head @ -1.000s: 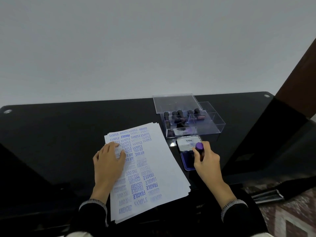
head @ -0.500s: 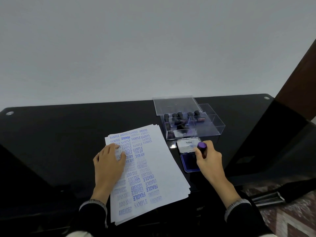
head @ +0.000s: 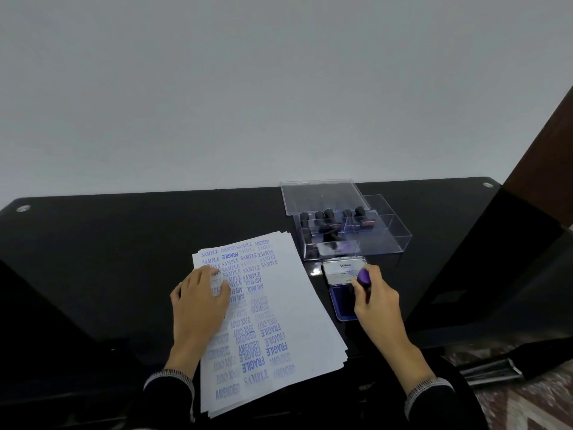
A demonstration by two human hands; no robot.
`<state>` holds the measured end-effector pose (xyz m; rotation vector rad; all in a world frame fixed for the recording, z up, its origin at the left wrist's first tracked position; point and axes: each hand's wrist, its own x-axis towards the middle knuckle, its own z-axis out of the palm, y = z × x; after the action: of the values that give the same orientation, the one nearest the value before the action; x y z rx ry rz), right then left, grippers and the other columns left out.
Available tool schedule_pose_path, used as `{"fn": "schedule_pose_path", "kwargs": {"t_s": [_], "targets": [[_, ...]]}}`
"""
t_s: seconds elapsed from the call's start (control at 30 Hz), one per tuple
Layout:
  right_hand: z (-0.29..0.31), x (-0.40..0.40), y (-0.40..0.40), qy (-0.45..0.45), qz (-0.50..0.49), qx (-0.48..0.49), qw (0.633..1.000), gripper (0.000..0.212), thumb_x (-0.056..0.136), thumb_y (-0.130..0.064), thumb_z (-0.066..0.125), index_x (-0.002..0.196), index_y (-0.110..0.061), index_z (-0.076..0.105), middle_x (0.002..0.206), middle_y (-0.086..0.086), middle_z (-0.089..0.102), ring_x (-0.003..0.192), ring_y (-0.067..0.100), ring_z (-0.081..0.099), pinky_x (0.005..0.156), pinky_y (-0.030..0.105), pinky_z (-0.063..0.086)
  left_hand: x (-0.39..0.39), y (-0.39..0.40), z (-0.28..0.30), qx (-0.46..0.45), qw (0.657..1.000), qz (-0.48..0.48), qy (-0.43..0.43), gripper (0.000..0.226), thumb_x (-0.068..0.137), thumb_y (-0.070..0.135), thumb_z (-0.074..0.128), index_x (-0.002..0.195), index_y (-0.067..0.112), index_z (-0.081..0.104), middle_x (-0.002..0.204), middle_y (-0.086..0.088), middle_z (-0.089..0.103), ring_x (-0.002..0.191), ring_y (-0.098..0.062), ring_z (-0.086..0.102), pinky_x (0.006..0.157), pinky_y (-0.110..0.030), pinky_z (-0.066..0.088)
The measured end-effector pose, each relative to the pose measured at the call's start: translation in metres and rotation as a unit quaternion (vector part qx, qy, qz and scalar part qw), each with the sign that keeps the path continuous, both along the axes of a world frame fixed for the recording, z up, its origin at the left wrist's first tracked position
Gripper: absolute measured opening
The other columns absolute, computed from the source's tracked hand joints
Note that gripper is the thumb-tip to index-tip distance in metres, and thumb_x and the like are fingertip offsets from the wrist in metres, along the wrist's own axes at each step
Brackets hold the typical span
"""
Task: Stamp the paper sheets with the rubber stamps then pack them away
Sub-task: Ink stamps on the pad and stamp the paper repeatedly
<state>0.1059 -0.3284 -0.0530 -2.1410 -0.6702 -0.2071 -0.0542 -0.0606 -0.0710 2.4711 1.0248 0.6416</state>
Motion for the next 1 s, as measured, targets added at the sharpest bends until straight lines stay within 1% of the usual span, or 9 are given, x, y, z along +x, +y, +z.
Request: {"fn": "schedule_pose_path", "kwargs": {"t_s": [0.17,0.3,0.43,0.53,0.63,0.7,0.8,0.93,1.0], "targets": [[-0.005,-0.003,0.001,-0.022,-0.003,0.011,1.0,0.021,0.089,-0.005,0.06,0.105,-0.014,0.049,0.087,0.0,0.06,0.073,0.013,0.06,0.059,0.008,0.045,-0.001,0.0,-0.001,0.008,1.0,-0.001,-0.003,0.033,0.093,0.04,0.052,0.123,0.025,0.052,0.132,0.008,0.051,0.128,-0.013,0.043,0.112,-0.039,0.023],[-0.008,-0.003,0.003,-0.027,-0.022,0.008,0.999,0.023,0.088,-0.006,0.061,0.106,-0.013,0.05,0.09,0.004,0.06,0.076,0.017,0.06,0.063,0.025,0.054,-0.001,-0.001,0.0,0.01,1.0,0.002,0.005,0.035,0.094,0.041,0.052,0.125,0.025,0.052,0.133,0.008,0.05,0.129,-0.013,0.042,0.111,-0.038,0.023],[-0.002,0.004,0.004,-0.016,-0.006,-0.014,1.0,0.021,0.088,-0.003,0.06,0.101,-0.014,0.048,0.082,0.004,0.06,0.069,0.015,0.061,0.057,0.021,0.051,0.0,0.0,0.0,0.011,1.0,0.002,0.003,0.034,0.094,0.041,0.052,0.125,0.025,0.052,0.133,0.008,0.05,0.129,-0.012,0.042,0.112,-0.038,0.023],[0.008,0.012,0.005,0.008,0.012,-0.041,0.999,0.023,0.09,-0.004,0.058,0.097,-0.02,0.042,0.077,0.0,0.057,0.064,0.007,0.057,0.05,0.013,0.043,0.0,0.0,-0.001,0.009,1.0,0.004,0.005,0.035,0.094,0.041,0.052,0.125,0.026,0.052,0.134,0.008,0.05,0.129,-0.013,0.041,0.112,-0.039,0.022],[0.013,0.017,0.006,0.028,0.017,-0.063,0.997,0.02,0.091,-0.007,0.057,0.101,-0.019,0.043,0.078,-0.004,0.055,0.065,0.004,0.055,0.051,0.011,0.041,0.0,0.0,-0.001,0.011,1.0,0.003,0.001,0.034,0.094,0.04,0.052,0.124,0.025,0.053,0.133,0.008,0.051,0.128,-0.013,0.042,0.112,-0.039,0.023],[0.011,0.015,0.006,0.023,0.015,-0.055,0.998,0.02,0.091,-0.006,0.057,0.103,-0.016,0.046,0.082,-0.003,0.056,0.066,0.005,0.056,0.054,0.013,0.045,0.0,0.0,-0.001,0.009,1.0,0.002,0.0,0.034,0.094,0.04,0.053,0.124,0.025,0.053,0.133,0.008,0.051,0.128,-0.013,0.042,0.112,-0.039,0.023],[0.003,0.008,0.004,-0.001,0.008,-0.026,1.0,0.021,0.089,-0.003,0.058,0.1,-0.016,0.046,0.081,0.001,0.059,0.066,0.01,0.058,0.054,0.015,0.047,-0.001,0.0,0.0,0.007,1.0,0.002,0.002,0.034,0.094,0.04,0.053,0.124,0.025,0.052,0.133,0.008,0.051,0.129,-0.013,0.042,0.112,-0.039,0.022],[-0.005,0.002,0.004,-0.004,-0.008,-0.007,1.0,0.023,0.088,-0.003,0.059,0.101,-0.016,0.045,0.087,0.004,0.06,0.073,0.016,0.061,0.06,0.026,0.054,0.0,0.0,0.0,0.003,1.0,0.004,0.008,0.035,0.094,0.041,0.052,0.125,0.025,0.052,0.134,0.008,0.05,0.13,-0.013,0.041,0.113,-0.039,0.022],[-0.005,0.001,0.005,-0.004,-0.01,-0.008,1.0,0.024,0.088,-0.003,0.059,0.101,-0.017,0.045,0.089,0.004,0.059,0.076,0.017,0.061,0.062,0.026,0.054,0.0,0.0,0.0,0.003,1.0,0.004,0.008,0.035,0.094,0.041,0.052,0.125,0.026,0.052,0.135,0.008,0.05,0.13,-0.013,0.041,0.112,-0.039,0.022]]}}
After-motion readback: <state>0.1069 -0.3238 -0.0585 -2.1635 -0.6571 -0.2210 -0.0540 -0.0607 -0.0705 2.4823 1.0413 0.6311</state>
